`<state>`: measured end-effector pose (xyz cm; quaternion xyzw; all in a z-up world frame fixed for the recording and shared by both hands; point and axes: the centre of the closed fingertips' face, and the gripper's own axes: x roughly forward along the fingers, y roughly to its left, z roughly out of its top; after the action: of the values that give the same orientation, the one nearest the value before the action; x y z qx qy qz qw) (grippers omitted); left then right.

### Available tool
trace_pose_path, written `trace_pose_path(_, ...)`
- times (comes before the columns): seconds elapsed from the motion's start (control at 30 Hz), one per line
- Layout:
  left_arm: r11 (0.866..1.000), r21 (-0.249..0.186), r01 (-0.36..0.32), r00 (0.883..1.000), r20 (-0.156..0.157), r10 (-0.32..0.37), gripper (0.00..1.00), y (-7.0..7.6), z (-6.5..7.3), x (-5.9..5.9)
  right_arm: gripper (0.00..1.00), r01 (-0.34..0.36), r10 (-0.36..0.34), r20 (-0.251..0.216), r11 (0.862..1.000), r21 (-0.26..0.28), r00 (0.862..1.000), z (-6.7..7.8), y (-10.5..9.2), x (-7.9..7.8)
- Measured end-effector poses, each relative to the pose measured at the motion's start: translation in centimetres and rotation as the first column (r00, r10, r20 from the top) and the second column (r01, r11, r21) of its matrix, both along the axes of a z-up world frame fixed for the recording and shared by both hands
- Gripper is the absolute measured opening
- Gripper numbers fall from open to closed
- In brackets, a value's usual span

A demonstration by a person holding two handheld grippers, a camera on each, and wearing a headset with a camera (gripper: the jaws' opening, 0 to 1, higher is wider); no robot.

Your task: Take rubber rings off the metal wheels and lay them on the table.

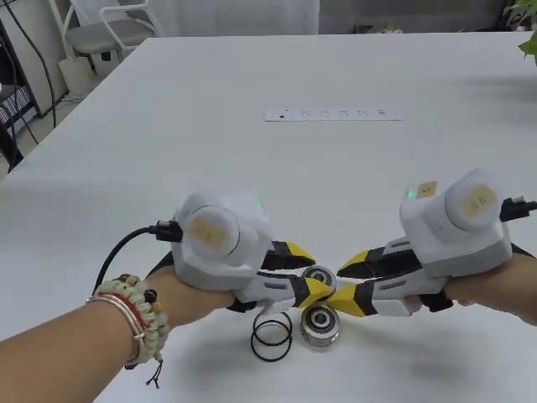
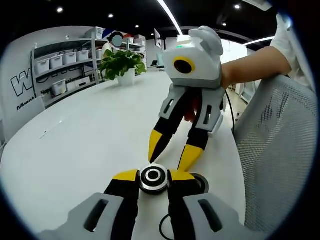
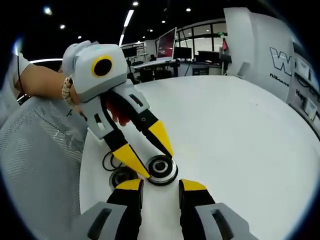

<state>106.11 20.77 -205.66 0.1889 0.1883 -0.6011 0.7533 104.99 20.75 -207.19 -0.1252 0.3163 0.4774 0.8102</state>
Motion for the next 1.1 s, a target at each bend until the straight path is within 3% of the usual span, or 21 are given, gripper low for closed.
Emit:
trace_pose_path(0.3, 1.000, -0.012, -0.003, 1.000, -0.018, 0.003, 0.14, -0.29, -0.20, -0.16, 0.24, 0.013, -0.013, -0.013, 1.000, 0.012, 1.000, -0.33, 0.20, 0.01)
trace_pose_path(0.4, 0.999, -0.023, -0.025, 0.999, -0.049, 0.024, 0.13, -0.25, -0.18, -0.01, 0.24, 0.016, -0.016, -0.016, 1.000, 0.018, 1.000, -0.34, 0.20, 0.02)
trace_pose_path(0.53, 0.999, -0.019, -0.034, 0.999, -0.041, 0.033, 0.08, 0.11, -0.14, 0.13, 0.23, 0.029, -0.029, -0.015, 0.999, 0.035, 0.999, -0.15, 0.23, 0.22)
trace_pose_path(0.6, 1.000, -0.010, -0.020, 1.000, -0.011, 0.020, 0.08, 0.08, -0.13, 0.05, 0.23, 0.036, -0.036, -0.016, 0.998, 0.046, 0.999, -0.01, 0.31, 0.29)
trace_pose_path(0.73, 1.000, -0.012, -0.024, 1.000, -0.018, 0.024, 0.08, 0.06, -0.09, 0.06, 0.22, 0.035, -0.034, -0.020, 0.998, 0.048, 0.999, -0.07, 0.51, 0.25)
trace_pose_path(1.1, 1.000, -0.024, -0.021, 1.000, -0.018, 0.020, 0.08, 0.14, -0.04, -0.10, 0.18, -0.035, 0.036, 0.036, 0.999, -0.009, 0.999, -0.25, 0.36, 0.11)
